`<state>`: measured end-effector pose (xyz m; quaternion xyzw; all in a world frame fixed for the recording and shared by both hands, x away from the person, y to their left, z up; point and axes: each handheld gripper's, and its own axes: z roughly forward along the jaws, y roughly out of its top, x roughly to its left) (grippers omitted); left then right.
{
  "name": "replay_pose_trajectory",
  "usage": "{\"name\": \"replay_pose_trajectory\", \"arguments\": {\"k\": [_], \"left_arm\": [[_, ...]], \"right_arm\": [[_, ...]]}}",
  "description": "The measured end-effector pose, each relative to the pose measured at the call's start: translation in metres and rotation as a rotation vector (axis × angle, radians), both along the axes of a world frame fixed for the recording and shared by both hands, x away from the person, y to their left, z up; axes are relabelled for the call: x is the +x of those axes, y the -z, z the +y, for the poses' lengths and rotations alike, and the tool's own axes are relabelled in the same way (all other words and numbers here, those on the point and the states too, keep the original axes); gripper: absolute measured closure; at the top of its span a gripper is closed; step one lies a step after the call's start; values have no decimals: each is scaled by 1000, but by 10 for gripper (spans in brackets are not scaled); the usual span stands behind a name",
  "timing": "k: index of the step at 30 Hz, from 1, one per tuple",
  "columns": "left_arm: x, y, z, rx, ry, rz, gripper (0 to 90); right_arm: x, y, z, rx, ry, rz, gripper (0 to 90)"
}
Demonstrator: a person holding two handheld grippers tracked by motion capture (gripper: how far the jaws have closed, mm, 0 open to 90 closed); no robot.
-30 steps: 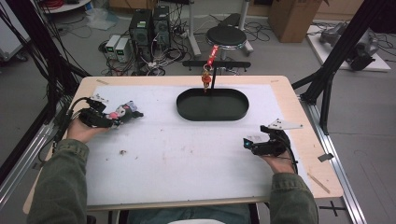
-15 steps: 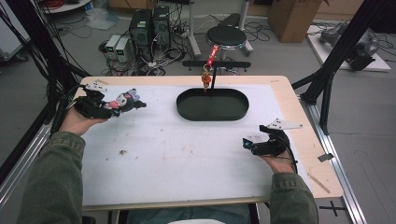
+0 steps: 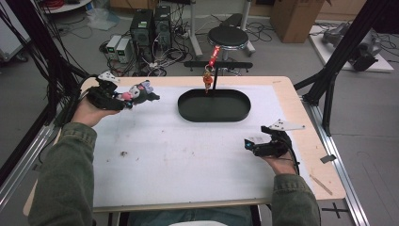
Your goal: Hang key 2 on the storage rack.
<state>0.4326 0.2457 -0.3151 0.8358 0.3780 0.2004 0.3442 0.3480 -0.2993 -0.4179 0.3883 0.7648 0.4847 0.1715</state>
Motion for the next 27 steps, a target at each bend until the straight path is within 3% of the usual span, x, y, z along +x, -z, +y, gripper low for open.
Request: {"name": "replay_pose_trajectory", "arguments": {"k": [16,27], "left_arm": [[20,-34,-56,-44,58,-58,541],[32,-45,-96,-41,40,-117,541]], "right_arm": [[0,0,0,3,-1,-7,4],[0,0,0,13,-3,-2,4]]}}
